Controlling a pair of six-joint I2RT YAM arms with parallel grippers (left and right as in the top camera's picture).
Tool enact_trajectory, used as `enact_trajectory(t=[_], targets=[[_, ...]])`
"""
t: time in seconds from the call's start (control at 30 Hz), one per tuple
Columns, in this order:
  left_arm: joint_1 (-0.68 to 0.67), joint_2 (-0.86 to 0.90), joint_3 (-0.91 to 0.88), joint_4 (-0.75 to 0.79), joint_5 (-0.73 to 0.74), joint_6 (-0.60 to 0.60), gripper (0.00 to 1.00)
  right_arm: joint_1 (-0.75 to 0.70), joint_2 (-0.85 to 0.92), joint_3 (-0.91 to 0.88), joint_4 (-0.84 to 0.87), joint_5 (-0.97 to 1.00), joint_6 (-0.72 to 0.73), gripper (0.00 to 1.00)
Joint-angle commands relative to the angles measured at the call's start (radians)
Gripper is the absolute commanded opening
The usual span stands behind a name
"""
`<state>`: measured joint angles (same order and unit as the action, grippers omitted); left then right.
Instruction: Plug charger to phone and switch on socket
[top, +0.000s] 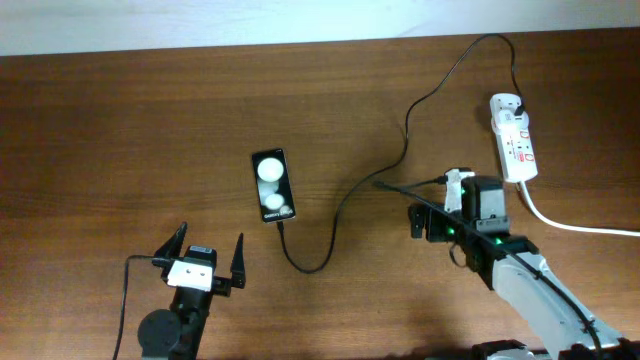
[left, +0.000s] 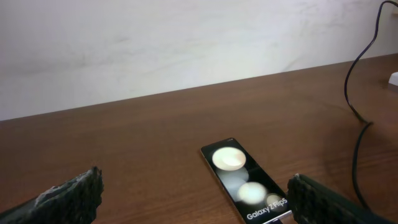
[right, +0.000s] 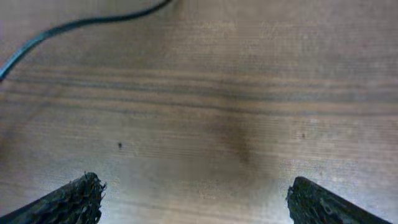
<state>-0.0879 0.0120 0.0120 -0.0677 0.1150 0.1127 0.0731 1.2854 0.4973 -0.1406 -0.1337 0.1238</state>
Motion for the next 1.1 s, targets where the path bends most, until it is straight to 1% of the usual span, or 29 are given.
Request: enact_trajectory(t=[0.0,0.07,0.2,0.27,0.37,0.47,0.7,0.9,0.97,1.0,1.07], targets=[[-0.003,-0.007,-0.003,-0.005,-0.007,0.013,0.99,0.005,-0.057,-0.096,0.093,-0.012,-0.005,0.99],[-0.003,-0.007,-0.003,-0.005,-0.007,0.013,0.99,0.005,-0.107,-0.154,0.175,-0.013,-0.013,0.99],[-0.003,-0.007,-0.003,-0.005,-0.007,0.013,0.99,0.005,-0.183,-0.307,0.415,-0.014,-0.012,0.99],[-0.003,-0.007,-0.003,-0.005,-0.007,0.013,0.99,0.005,-0.226,-0.352,0.46,-0.024,-0.012,0.99],[-0.003,-0.007,-0.003,-0.005,-0.007,0.013,0.99,0.005,-0.293,-0.396,0.471,-0.02,-0.012,0.99],[-0.003,-0.007,-0.003,-0.005,-0.007,0.013,0.99,0.005,-0.394,-0.483,0.534,-0.02,-0.012,0.99],[-0.003,-0.007,-0.003,-0.005,-0.007,0.013,0.99,0.005,-0.558,-0.492,0.389,-0.013,-0.012,0.99],[-0.003,-0.007,-0.003,-0.005,-0.007,0.013,0.99,0.005,-0.777,-0.492,0.174,-0.013,-0.016,0.99],[-0.003,-0.007,-0.003,-0.005,-0.007,0.013,0.99,0.005,-0.88,-0.492,0.084,-0.012,-0.027,0.99],[-0.003,-0.007,-0.003,-0.005,-0.007,0.013,0.99,0.005,-0.949,-0.492,0.072,-0.013,-0.04,0.99],[-0.003,-0.007,-0.003,-0.004,-0.007,0.013,0.99,0.005,-0.988,-0.492,0.072,-0.014,-0.04,0.99]])
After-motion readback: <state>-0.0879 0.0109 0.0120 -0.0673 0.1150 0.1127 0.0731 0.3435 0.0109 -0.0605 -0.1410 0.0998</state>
